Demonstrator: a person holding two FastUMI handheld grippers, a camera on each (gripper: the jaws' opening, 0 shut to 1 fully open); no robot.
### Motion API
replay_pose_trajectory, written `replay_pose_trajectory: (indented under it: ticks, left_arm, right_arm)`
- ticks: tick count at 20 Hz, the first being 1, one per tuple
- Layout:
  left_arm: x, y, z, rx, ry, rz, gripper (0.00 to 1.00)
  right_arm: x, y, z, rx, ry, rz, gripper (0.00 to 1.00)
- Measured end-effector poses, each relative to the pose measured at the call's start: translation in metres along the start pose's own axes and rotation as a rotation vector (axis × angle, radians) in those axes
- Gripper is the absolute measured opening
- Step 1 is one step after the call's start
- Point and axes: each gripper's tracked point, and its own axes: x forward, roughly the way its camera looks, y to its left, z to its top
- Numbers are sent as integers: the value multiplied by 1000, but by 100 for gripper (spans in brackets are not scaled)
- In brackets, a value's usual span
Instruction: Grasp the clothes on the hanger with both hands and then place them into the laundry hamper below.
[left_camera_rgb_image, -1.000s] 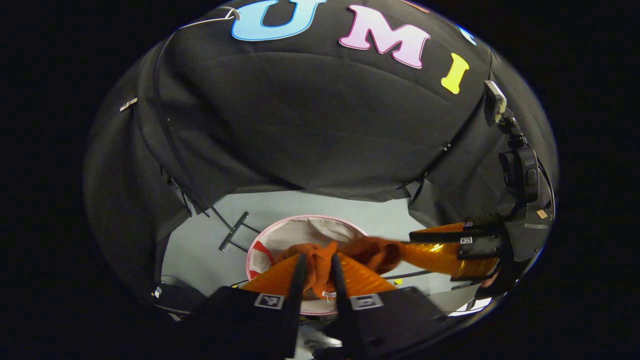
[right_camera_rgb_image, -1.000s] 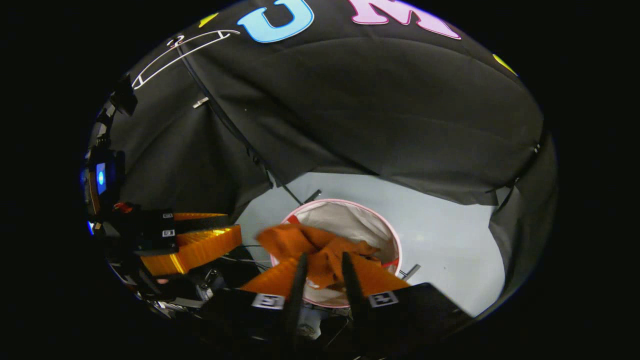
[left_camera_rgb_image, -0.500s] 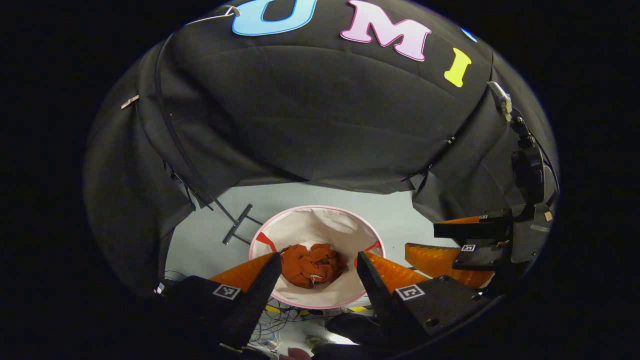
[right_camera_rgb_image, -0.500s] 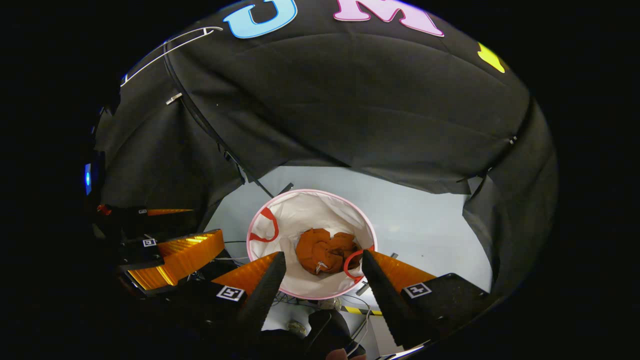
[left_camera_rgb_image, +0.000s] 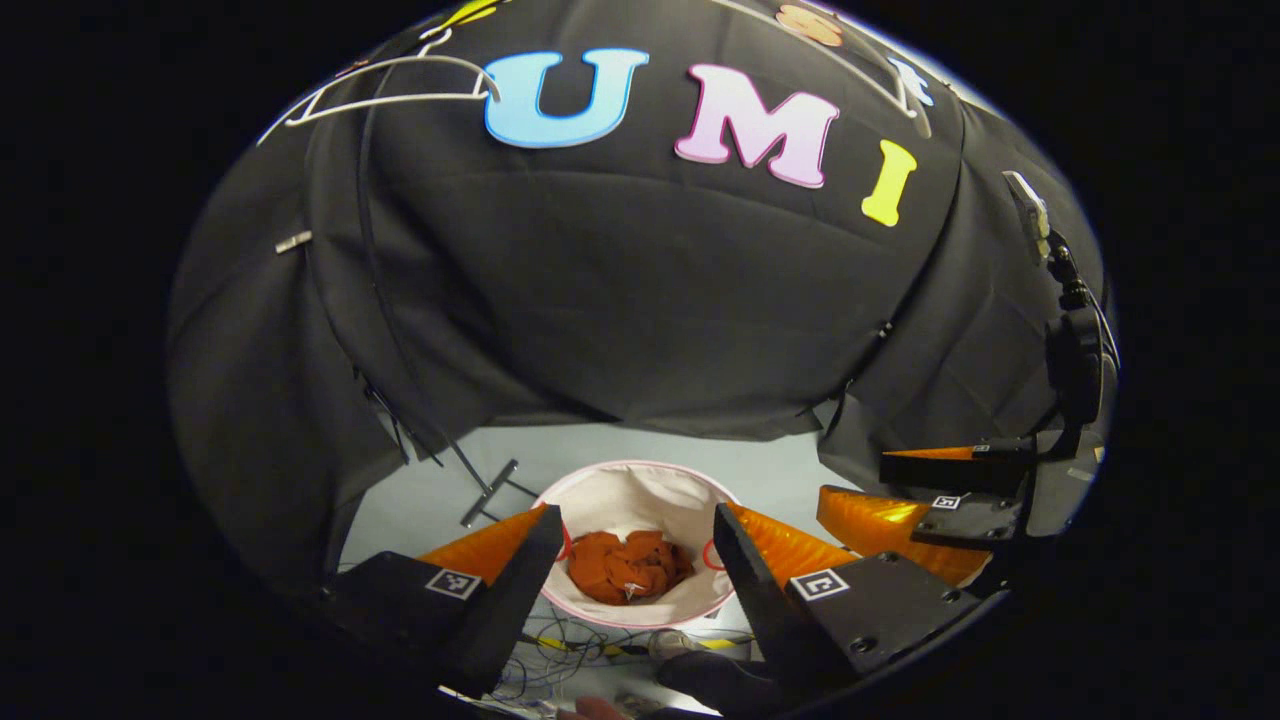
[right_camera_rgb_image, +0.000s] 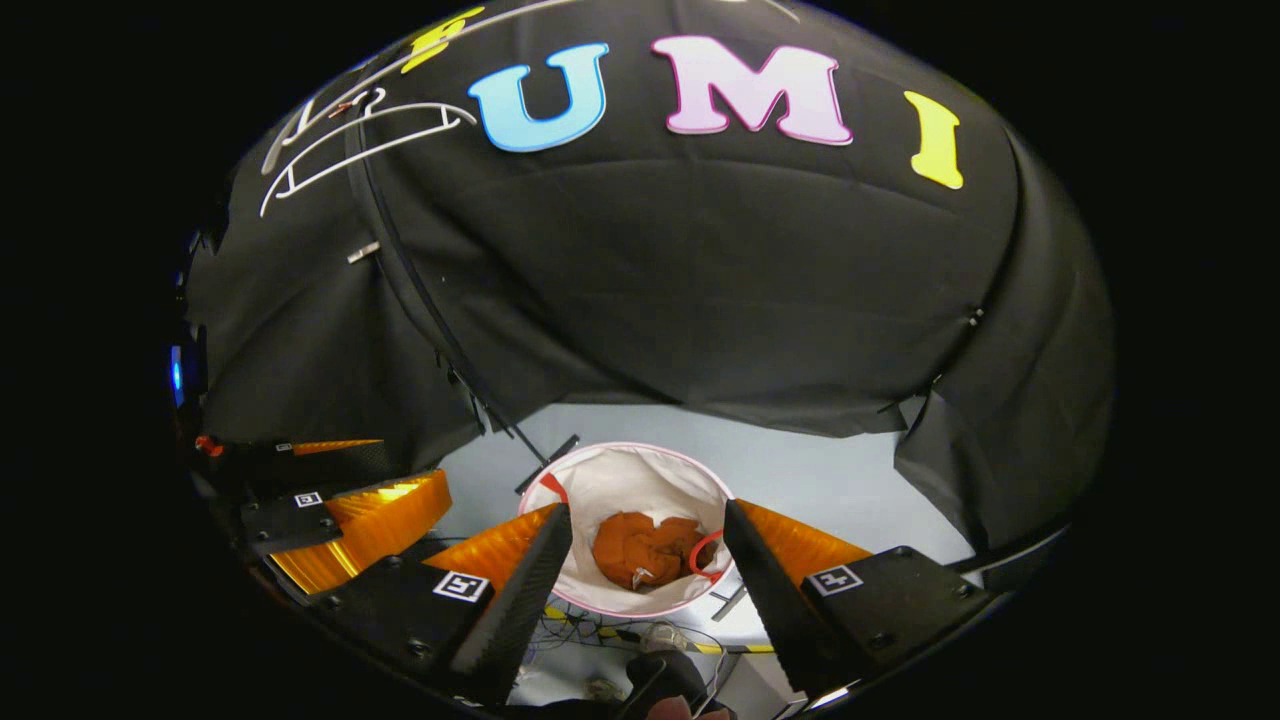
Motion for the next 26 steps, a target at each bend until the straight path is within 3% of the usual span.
replay_pose_trajectory:
  ticks: [4, 5, 6, 17, 20, 21, 22, 23, 24, 26]
  left_arm:
    - [-55, 4, 22, 46, -113, 46, 96]
    - [-71, 5, 26, 54, -139, 53, 96]
    - [-86, 3, 30, 54, -164, 55, 96]
    - [-246, -12, 43, 118, -419, 59, 96]
    - [-281, -17, 45, 129, -479, 59, 96]
    - [-292, -19, 45, 130, -496, 58, 96]
    - [-300, -22, 45, 129, -506, 55, 96]
    - [-308, -23, 44, 125, -517, 54, 93]
    - [-315, -23, 45, 122, -531, 54, 93]
    - [-331, -26, 47, 116, -560, 57, 93]
  right_arm:
    - [-52, 9, 19, -8, -106, -44, 99]
    - [-65, 11, 22, -11, -130, -53, 94]
    - [-79, 14, 25, -14, -156, -64, 99]
    - [-238, 46, 43, -21, -416, -134, 99]
    - [-272, 49, 43, -11, -461, -149, 99]
    - [-282, 49, 43, -13, -477, -160, 94]
    - [-289, 49, 43, -15, -489, -169, 99]
    - [-297, 49, 44, -13, -505, -176, 94]
    - [-305, 48, 44, -10, -519, -180, 98]
    - [-321, 44, 47, -6, -548, -195, 98]
